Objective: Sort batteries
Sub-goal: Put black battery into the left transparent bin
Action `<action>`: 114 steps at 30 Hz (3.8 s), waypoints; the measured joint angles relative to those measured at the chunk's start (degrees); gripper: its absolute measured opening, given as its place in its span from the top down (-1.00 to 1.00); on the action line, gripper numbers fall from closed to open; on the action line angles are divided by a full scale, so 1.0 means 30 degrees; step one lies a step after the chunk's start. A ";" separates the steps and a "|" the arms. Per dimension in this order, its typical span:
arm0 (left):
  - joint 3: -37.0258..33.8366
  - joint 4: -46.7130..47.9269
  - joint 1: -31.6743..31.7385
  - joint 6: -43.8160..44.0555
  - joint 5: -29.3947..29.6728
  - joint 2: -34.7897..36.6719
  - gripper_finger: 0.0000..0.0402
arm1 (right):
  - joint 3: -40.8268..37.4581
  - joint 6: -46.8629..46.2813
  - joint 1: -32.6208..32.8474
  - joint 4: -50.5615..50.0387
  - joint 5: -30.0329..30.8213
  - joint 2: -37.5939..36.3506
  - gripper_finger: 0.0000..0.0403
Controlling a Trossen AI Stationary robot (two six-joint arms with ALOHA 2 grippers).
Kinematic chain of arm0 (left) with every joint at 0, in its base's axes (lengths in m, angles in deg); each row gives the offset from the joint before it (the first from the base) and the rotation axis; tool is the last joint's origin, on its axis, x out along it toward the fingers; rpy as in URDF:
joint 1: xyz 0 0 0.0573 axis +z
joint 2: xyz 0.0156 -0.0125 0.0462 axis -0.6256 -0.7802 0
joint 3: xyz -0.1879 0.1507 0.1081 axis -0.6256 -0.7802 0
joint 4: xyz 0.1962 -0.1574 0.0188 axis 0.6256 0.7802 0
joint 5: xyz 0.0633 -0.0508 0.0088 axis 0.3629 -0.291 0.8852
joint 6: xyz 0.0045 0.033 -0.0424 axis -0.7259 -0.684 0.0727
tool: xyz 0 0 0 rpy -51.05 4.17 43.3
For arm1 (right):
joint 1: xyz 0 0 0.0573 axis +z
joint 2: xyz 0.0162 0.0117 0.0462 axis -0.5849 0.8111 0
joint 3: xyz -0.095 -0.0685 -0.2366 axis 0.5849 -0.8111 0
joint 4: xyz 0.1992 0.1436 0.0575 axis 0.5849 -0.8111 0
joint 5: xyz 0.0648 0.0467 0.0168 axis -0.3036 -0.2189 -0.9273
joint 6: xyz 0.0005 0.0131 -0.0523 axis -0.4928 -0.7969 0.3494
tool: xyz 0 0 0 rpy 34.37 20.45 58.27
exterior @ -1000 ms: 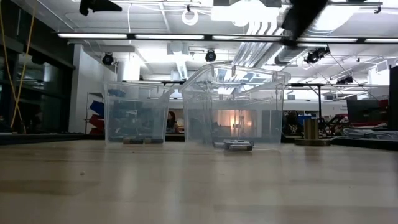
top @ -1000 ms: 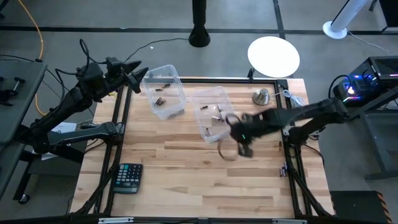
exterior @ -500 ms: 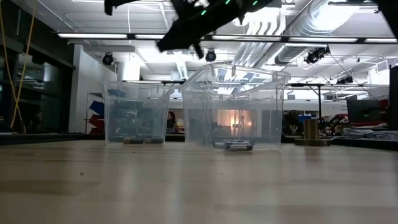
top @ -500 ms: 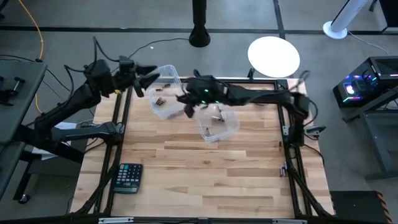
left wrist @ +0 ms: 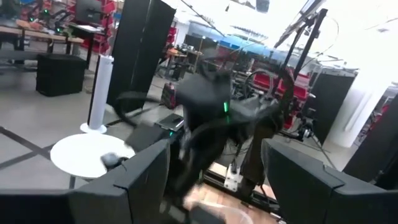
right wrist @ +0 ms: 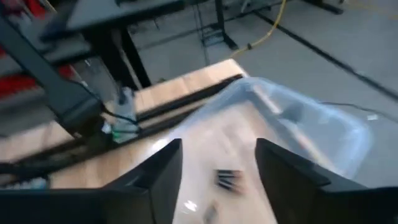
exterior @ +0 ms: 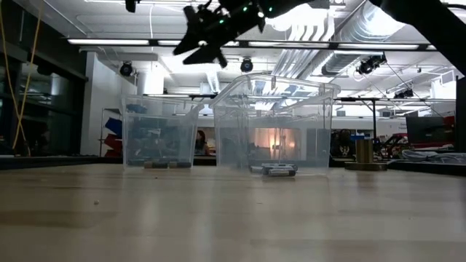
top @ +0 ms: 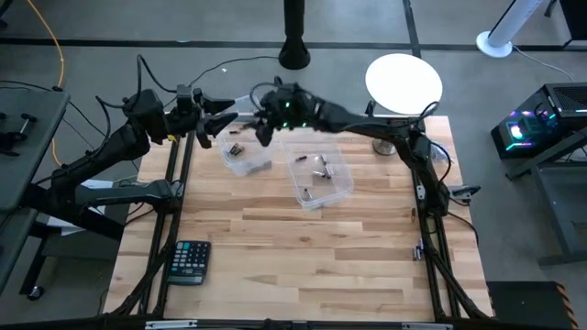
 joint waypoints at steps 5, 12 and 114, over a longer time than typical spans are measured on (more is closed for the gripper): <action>0.0000 -0.0065 0.0007 -0.1091 -0.0009 -0.0129 -0.22 | 0.1701 0.2253 -0.0551 -0.6890 -0.1201 -0.1207 -0.06; -0.1317 -0.3147 0.0015 -0.0866 -0.3096 -0.2293 -0.22 | 0.0077 0.3019 0.1152 -1.5430 -0.0688 -0.4310 0.00; -0.1931 -1.4191 0.1902 0.4417 -0.5294 -0.8910 -0.22 | -2.5239 -0.5235 0.5534 -1.7787 -0.2478 -0.8626 0.03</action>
